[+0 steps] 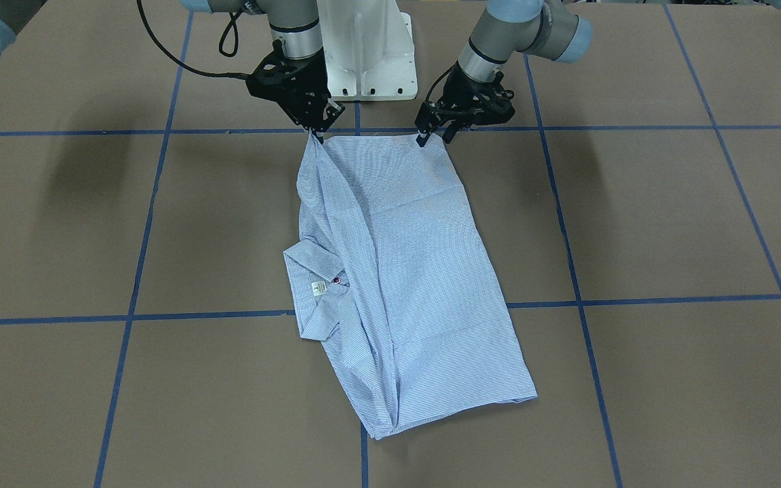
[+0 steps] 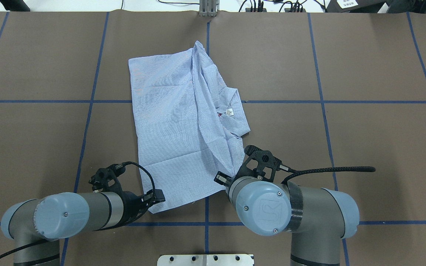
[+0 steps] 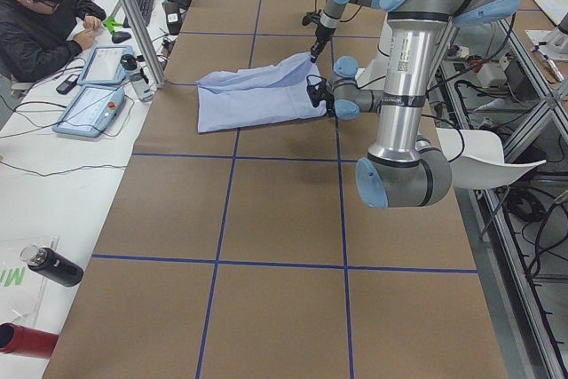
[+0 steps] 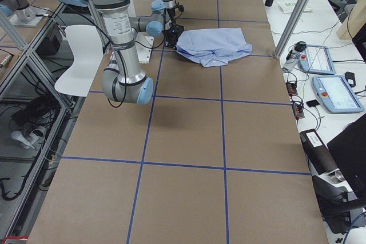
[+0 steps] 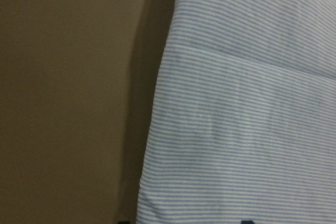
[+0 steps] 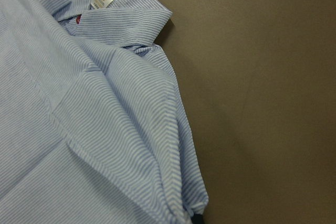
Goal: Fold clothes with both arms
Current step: 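Lift the near shirt edge with both grippers and fold it away from the robot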
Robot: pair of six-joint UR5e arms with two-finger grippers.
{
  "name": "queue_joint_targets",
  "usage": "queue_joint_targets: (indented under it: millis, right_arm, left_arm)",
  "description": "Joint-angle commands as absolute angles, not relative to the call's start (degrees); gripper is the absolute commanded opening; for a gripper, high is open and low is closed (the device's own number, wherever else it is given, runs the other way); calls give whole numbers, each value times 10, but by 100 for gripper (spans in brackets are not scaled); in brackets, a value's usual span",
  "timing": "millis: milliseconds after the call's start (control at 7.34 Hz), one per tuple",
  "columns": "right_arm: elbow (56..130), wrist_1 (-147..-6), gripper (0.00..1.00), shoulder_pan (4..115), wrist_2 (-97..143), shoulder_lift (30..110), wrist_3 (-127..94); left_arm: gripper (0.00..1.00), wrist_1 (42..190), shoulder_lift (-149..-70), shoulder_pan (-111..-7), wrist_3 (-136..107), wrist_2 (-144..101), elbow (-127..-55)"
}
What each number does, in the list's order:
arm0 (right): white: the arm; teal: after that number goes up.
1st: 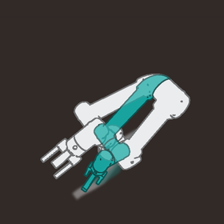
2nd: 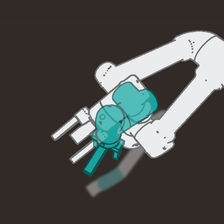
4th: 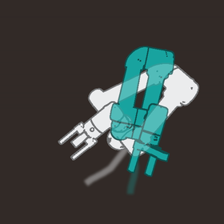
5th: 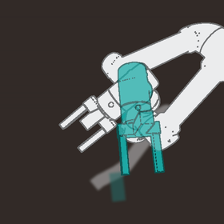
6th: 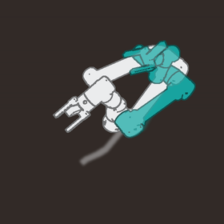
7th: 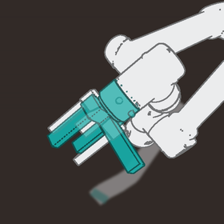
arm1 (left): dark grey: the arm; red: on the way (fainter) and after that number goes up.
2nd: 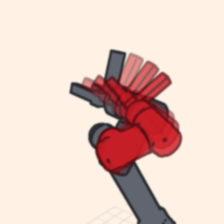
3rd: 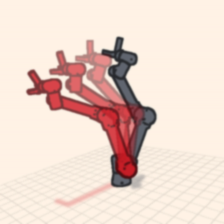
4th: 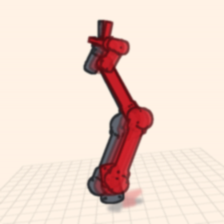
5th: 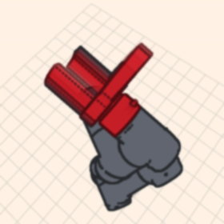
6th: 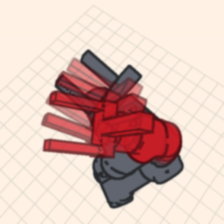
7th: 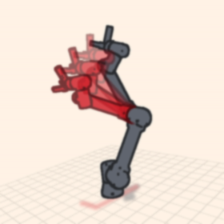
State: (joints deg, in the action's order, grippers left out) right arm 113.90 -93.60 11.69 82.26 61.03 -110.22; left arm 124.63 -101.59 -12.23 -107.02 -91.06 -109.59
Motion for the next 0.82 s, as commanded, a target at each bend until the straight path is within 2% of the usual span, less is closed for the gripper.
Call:
queue_joint_targets:
  millis: [0, 136, 409, 681]
  right_arm:
    - [1142, -936, 0, 117, 823, 613, -1102]
    - [1142, -936, 0, 117, 823, 613, -1102]
    - [1142, -936, 0, 117, 823, 611, -1102]
    - [1142, -936, 0, 117, 823, 612, -1102]
  left_arm:
    - [74, 1246, -1019, -122, -1071, -911, -1095]
    - [74, 1246, -1019, -121, -1071, -911, -1095]
    - [63, 1246, -1018, -121, -1071, -911, -1093]
    - [63, 1246, -1018, -121, -1071, -911, -1092]
